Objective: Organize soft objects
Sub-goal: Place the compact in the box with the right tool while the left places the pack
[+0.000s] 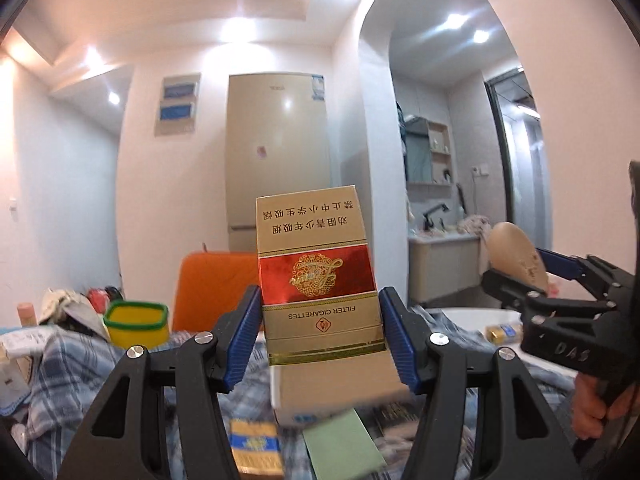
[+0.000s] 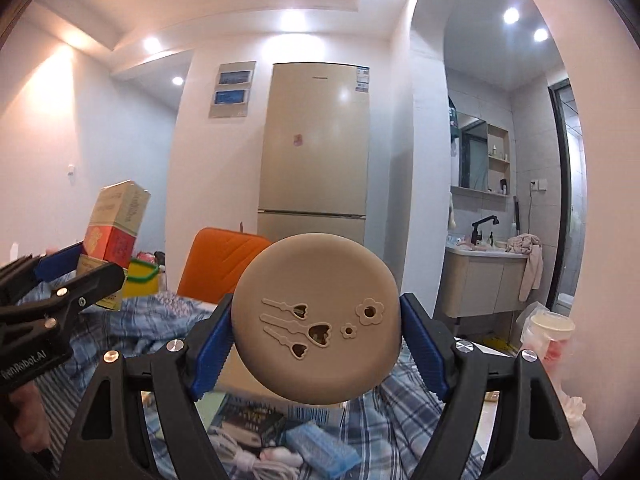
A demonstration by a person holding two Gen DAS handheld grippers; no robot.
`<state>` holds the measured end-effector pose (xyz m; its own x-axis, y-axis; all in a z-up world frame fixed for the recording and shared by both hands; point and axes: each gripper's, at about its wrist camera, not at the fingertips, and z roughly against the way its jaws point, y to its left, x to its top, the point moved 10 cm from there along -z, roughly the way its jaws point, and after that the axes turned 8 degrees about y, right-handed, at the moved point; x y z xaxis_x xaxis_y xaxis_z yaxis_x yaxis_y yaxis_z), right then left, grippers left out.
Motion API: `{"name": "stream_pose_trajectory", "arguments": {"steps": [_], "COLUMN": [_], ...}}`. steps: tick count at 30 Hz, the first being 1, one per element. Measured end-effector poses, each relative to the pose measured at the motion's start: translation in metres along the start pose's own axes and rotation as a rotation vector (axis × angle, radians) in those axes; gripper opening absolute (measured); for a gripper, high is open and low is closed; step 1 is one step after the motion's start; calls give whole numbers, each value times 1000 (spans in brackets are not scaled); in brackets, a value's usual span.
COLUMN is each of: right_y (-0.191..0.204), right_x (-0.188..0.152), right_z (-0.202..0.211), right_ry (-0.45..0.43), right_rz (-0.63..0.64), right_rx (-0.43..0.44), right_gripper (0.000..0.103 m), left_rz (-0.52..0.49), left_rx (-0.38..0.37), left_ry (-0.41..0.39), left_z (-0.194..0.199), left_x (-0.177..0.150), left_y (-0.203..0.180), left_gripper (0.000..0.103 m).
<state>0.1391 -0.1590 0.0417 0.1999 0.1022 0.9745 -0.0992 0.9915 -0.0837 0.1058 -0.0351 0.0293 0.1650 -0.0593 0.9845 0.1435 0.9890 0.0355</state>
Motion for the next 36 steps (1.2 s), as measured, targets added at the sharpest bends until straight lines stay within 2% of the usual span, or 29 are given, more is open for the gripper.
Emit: {"name": "stream_pose_trajectory", "arguments": {"steps": [6, 8, 12, 17, 20, 23, 25, 31, 36], "right_y": [-5, -5, 3, 9, 7, 6, 9, 21, 8], "right_x": [25, 28, 27, 5, -9, -16, -26, -71, -96], "right_z": [-28, -35, -51, -74, -94, -110, -126, -182, -201], "right_ry": [-45, -58, -76, -61, 1, 68, 138, 430, 544], "right_rz": [-39, -58, -64, -50, -43, -55, -48, -13, -78], "right_rx": [-39, -55, -61, -104, -103, -67, -44, 11, 17], "right_gripper": [81, 81, 81, 81, 81, 81, 81, 81, 81], "left_rz": [-2, 3, 22, 26, 40, 42, 29, 26, 31], "left_rx": [9, -10, 14, 39, 39, 38, 35, 48, 47], "left_ry": [-70, -62, -51, -17, 21, 37, 59, 117, 141], "left_z": [-24, -35, -57, -72, -80, -83, -87, -100, -105], "left_x": [11, 8, 6, -10, -19, -22, -25, -32, -36], "left_y": [2, 3, 9, 13, 15, 15, 11, 10, 11], "left_gripper": [58, 58, 57, 58, 58, 58, 58, 58, 58]}}
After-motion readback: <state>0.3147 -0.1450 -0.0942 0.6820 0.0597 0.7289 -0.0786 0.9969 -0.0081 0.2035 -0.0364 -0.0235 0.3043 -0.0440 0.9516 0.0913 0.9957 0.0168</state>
